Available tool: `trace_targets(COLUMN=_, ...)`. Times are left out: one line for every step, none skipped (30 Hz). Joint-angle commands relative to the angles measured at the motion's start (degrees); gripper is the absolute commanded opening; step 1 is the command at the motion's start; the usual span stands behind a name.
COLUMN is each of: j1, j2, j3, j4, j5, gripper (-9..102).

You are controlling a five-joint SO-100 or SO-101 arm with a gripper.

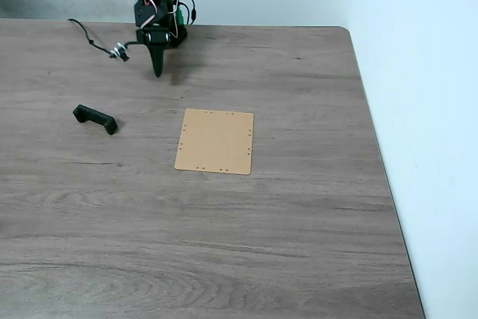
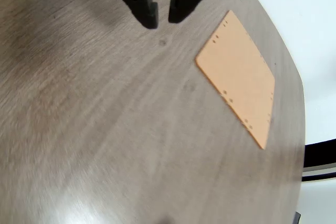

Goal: Grasp a black block and then place it on the board.

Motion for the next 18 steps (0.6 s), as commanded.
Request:
trace_targets(j1=1.6, j2=-5.3, j3=-7.8, j4=1.3, j5=-4.7, gripper=0)
trace_targets(j1=2.5, j2=-7.7, j3=-9.7, j4=1.7, j5=-6.6, gripper=0)
trace_targets(j1=3.4, j2=-10.0, j3=-11.6, j4=1.8, j5=-8.6, gripper=0)
trace_targets(j1=4.4, j2=-12.7, j3=-13.6, j4=2.2, j5=-11.3, gripper=0)
trace_targets(j1=5.4, j2=-15.1, j3=-15.6, j4=2.9, j5=-14.2, gripper=0)
trace_targets(j1=6.2, j2=-17.5, j3=-17.2, j4=3.4, j5=-17.5, gripper=0)
trace_targets(j1=7.1, j2=-19.7, j3=-18.7, j4=3.7, j5=-20.7, gripper=0)
trace_targets(j1=8.1, j2=-21.7, j3=-20.0, j4=3.8, j5=-24.1, gripper=0)
trace_targets(j1=9.0, j2=-23.6, j3=-20.8, j4=3.4, j5=-27.7, gripper=0)
trace_targets(j1=9.8, j2=-25.2, j3=-21.4, j4=3.3, j5=-31.6, gripper=0)
trace_targets(j1=10.6, j2=-26.7, j3=-22.1, j4=2.9, j5=-35.2, gripper=0)
trace_targets(j1=11.5, j2=-28.2, j3=-22.8, j4=2.4, j5=-38.3, gripper=0)
trace_targets(j1=12.4, j2=-29.6, j3=-23.6, j4=2.0, j5=-41.4, gripper=0)
trace_targets(j1=13.2, j2=-30.9, j3=-24.6, j4=1.7, j5=-44.0, gripper=0)
trace_targets(j1=13.9, j2=-32.3, j3=-25.8, j4=1.2, j5=-46.5, gripper=1)
trace_targets(j1=14.5, j2=-33.6, j3=-27.0, j4=0.9, j5=-49.0, gripper=1)
trace_targets(j1=15.1, j2=-34.8, j3=-28.2, j4=0.7, j5=-51.0, gripper=1)
trace_targets(j1=15.7, j2=-36.2, j3=-29.6, j4=0.7, j5=-52.8, gripper=2)
